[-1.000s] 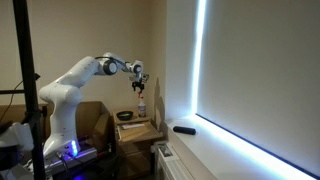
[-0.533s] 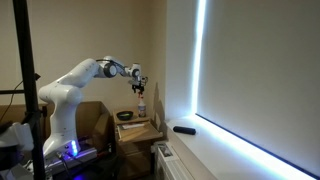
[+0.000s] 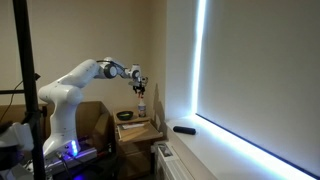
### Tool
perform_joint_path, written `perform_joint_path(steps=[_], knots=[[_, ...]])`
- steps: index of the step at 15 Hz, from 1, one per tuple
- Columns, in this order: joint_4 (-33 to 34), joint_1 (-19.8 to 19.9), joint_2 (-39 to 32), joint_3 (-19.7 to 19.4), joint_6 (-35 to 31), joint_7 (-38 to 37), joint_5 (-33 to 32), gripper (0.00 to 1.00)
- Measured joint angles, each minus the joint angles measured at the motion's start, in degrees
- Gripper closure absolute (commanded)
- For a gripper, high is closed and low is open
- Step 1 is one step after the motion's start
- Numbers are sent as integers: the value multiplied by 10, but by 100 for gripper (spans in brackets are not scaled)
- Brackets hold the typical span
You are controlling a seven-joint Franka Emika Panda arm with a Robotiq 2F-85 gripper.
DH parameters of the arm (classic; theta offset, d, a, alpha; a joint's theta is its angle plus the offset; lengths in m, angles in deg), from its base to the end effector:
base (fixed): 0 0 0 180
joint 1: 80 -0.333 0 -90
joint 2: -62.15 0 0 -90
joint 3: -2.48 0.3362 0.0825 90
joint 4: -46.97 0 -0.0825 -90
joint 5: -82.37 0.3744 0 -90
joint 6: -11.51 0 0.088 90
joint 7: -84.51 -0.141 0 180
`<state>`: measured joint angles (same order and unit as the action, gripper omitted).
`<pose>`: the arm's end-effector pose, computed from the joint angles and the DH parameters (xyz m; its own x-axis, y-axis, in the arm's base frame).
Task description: Move the spray bottle to the windowsill
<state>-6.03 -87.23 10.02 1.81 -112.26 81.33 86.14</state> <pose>0.8211 0.1029 0.3508 0.9487 0.0239 0.3153 0.0489 -0.9962 -0.0719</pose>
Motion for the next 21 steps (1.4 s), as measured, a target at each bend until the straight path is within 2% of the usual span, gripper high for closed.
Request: perform_joint_path(steps=[9,11,16,21], knots=[[2,10,1,-5,0,-3,-28,97],[2,14,1,-5,1,-5,-31,94],[4,13,3,-5,25,-10,-40,94],[15,12,27,-3,151,-12,-39,94]])
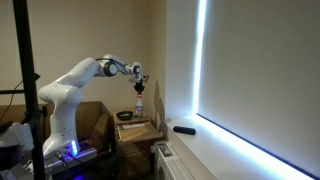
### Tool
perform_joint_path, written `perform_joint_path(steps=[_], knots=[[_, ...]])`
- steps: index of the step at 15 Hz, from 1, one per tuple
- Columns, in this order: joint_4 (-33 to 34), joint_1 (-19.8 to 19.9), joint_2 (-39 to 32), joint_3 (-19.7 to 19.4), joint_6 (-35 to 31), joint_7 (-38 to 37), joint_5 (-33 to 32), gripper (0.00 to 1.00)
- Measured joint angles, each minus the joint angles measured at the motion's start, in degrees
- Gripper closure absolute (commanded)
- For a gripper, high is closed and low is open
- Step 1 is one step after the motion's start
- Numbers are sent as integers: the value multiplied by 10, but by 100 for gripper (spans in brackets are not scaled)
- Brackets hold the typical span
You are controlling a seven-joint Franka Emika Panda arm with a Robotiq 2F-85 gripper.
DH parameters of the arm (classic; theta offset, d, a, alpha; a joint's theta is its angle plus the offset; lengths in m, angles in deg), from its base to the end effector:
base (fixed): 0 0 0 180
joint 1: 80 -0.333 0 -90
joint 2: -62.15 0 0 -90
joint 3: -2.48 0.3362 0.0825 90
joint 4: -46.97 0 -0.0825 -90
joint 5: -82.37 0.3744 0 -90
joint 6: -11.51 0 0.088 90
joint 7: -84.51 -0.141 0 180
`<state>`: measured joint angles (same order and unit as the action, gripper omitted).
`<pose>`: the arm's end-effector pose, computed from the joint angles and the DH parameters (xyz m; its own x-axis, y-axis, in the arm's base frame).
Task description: Move the spray bottle to the windowsill
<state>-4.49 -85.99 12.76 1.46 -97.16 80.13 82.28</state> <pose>0.7950 0.0745 0.3721 0.9904 0.0180 0.1369 0.0175 -0.9998 0.0046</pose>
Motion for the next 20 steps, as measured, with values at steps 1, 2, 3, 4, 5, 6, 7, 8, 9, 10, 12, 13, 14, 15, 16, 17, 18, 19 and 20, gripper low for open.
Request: perform_joint_path(steps=[1,2,3,4,5,6,7,8,9,10,12,13,14,15,16,17,18,19,20], knots=[[1,0,13,1,21,1,2,94],[2,1,27,1,41,1,4,94],[3,3,42,1,57,1,5,94],[4,6,58,1,71,1,5,94],[4,11,74,0,83,1,5,94],[3,18,89,-2,95,1,5,94],[2,27,105,-5,106,2,5,94],[1,37,119,-8,118,2,6,94],[1,49,132,-12,128,1,6,94],[1,61,143,-17,135,0,6,94],[2,86,157,-28,146,-5,10,94],[2,99,161,-33,149,-10,14,94],[4,111,163,-38,150,-16,18,94],[6,123,163,-44,151,-23,23,94],[7,135,162,-49,152,-32,28,94],[8,147,162,-53,154,-40,35,94],[10,159,161,-57,157,-51,43,94],[11,171,160,-61,162,-63,51,94],[13,184,160,-65,164,-77,61,94]])
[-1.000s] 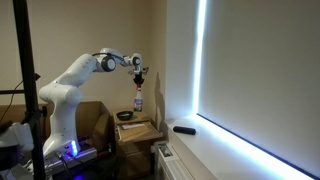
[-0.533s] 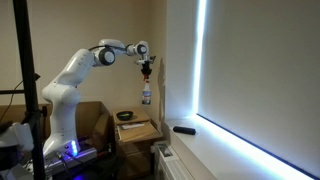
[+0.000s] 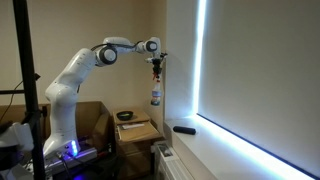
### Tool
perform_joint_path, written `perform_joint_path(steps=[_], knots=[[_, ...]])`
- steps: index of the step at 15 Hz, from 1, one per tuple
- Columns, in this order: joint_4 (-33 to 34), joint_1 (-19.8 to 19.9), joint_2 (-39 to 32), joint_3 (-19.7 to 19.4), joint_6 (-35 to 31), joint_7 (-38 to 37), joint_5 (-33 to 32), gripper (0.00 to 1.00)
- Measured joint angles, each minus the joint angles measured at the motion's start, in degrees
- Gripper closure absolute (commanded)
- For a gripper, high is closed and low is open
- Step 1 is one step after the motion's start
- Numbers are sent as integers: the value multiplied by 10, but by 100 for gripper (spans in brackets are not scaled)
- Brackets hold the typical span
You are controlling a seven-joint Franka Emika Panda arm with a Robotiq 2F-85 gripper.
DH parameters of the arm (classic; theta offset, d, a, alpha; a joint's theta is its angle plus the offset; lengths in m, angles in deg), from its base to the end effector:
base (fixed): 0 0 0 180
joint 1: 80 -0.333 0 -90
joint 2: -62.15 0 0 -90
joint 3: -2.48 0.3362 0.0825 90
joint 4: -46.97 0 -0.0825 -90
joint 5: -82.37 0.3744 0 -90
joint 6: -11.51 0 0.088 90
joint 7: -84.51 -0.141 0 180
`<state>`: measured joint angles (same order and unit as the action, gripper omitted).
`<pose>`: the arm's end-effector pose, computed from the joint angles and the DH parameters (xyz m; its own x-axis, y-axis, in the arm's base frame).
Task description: Move the spray bottle to the windowsill
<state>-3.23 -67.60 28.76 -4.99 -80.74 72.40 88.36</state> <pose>0.6960 -0.2019 0.5679 0.8529 -0.5019 0.1439 -0.4981 -0.8647 -0.0638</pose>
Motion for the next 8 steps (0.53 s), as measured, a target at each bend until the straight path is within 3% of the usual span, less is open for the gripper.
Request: perform_joint_path(steps=[4,5,8], knots=[[10,52,0,-26,1,-65,18,94],[15,67,0,-31,1,-78,27,75],[32,106,2,-29,1,-79,81,75]])
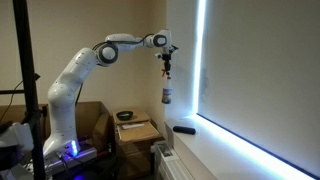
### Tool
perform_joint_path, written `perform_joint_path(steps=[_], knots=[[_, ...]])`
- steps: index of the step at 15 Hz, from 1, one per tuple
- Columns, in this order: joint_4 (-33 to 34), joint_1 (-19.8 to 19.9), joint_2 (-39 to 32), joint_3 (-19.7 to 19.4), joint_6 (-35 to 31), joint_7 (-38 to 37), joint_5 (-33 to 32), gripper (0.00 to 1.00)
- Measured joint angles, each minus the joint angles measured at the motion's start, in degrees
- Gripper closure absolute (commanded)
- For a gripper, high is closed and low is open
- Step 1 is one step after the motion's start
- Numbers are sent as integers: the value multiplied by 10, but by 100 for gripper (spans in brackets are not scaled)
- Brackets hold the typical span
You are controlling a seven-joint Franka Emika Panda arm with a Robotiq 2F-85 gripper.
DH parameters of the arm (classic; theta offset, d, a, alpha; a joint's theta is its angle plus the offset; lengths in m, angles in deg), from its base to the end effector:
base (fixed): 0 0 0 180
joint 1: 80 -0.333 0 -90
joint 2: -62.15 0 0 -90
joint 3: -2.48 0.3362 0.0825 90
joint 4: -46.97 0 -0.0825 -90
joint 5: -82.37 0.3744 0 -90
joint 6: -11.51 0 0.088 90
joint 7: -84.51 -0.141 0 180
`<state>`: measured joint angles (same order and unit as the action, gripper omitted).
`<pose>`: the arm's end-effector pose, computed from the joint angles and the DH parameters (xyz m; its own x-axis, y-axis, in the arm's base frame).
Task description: Move the spray bottle to the windowsill
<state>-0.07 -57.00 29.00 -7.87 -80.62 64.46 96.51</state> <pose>0.6445 -0.3273 0.5996 0.6214 -0.7689 0.1507 -0.7404 -0.6391 -0.2083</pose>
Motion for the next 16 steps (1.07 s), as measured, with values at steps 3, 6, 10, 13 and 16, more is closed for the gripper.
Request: perform_joint_path(steps=[3,6,10,13,16], knots=[[3,0,0,6,0,-1,4,94],[-4,-7,-9,1,-29,-7,-17,94],[-25,9,-89,-30,-192,-49,-25,94],[-18,27,-169,-36,-275,-90,-24,94],[17,31,-212,-37,-311,-137,-22,94]])
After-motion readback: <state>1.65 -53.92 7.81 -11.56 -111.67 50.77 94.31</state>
